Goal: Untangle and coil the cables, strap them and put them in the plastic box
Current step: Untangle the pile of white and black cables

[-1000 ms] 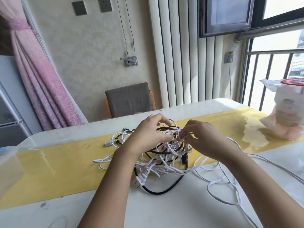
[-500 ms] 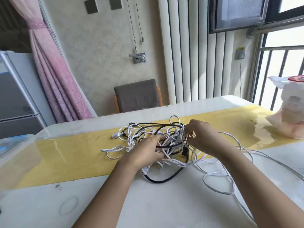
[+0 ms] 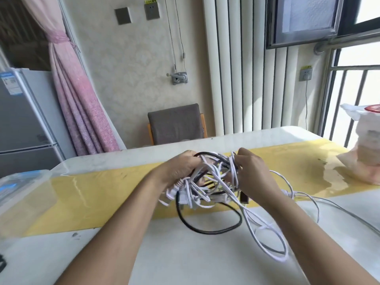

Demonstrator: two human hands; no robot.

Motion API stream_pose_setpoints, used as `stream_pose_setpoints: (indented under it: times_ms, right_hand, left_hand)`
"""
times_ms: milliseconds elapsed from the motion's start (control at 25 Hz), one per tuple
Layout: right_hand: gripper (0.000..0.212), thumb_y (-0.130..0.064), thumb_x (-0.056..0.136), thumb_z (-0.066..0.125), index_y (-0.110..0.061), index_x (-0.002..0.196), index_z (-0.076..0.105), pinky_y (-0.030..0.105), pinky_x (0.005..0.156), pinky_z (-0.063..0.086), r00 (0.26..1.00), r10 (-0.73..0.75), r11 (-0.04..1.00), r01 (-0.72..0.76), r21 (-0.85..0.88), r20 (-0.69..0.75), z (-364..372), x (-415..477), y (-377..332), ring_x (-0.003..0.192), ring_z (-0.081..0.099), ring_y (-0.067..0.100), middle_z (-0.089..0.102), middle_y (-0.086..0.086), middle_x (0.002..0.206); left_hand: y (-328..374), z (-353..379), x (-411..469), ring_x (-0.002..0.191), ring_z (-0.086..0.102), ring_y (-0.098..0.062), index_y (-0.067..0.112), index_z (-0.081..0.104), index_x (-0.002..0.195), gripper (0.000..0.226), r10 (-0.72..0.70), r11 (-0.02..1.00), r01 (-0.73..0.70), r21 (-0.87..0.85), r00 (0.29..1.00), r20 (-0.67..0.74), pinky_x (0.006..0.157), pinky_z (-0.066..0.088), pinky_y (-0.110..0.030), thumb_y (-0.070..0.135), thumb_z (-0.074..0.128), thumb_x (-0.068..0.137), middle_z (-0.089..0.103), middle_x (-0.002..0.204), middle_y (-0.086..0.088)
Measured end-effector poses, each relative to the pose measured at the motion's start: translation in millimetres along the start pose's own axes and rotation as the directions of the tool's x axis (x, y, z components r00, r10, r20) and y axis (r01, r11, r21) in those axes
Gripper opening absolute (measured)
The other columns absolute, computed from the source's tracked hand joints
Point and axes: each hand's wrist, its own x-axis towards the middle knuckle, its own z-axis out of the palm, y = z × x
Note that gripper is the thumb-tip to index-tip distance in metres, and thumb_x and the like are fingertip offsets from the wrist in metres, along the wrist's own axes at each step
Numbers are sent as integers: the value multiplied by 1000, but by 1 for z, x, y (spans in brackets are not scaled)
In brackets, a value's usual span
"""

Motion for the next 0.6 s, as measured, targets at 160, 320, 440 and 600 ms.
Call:
stream_pose_setpoints:
  times_ms: [160, 320, 440, 600]
  right_hand:
    - [29, -24, 74, 71, -11, 59, 50, 38, 54, 35, 1000, -17, 998, 16, -58, -22, -11, 3, 8, 57, 41, 24, 39, 2, 68]
    - [31, -20, 76, 73, -6, 59, 52, 28, 50, 26, 999, -18, 999, 17, -34, -29, -19, 7, 17, 53, 37, 17, 42, 1, 62]
    - [28, -12, 81, 65, -2, 60, 51, 27, 50, 35, 971, 206, 834, -240, 496, 125, -26, 4, 10, 47, 43, 10, 47, 0, 55]
    - [24, -4, 77, 53, -14, 55, 49, 16, 38, 35, 934, 234, 46, -289, 956, 271, -34, 9, 17, 38, 45, 7, 47, -4, 45]
  left_hand:
    - [21, -49, 10, 56, 51, -14, 16, 62, 85, 8, -114, 673, 73, 736, 993, 5, 52, 38, -24, 9, 63, 82, 59, 69, 3]
    - [9, -79, 16, 88, 61, -24, 31, 55, 114, 32, 221, 487, 189, 853, 918, -329, 70, 42, -30, 11, 56, 89, 63, 95, 1]
    - [-19, -109, 14, 98, 62, -32, 26, 54, 115, 29, 304, 405, 384, 830, 800, -518, 72, 40, -33, 12, 54, 89, 67, 105, -9]
    - [-54, -116, 26, 96, 61, -34, 20, 59, 107, 17, 210, 479, 426, 767, 793, -572, 70, 39, -34, 15, 51, 93, 67, 103, -13]
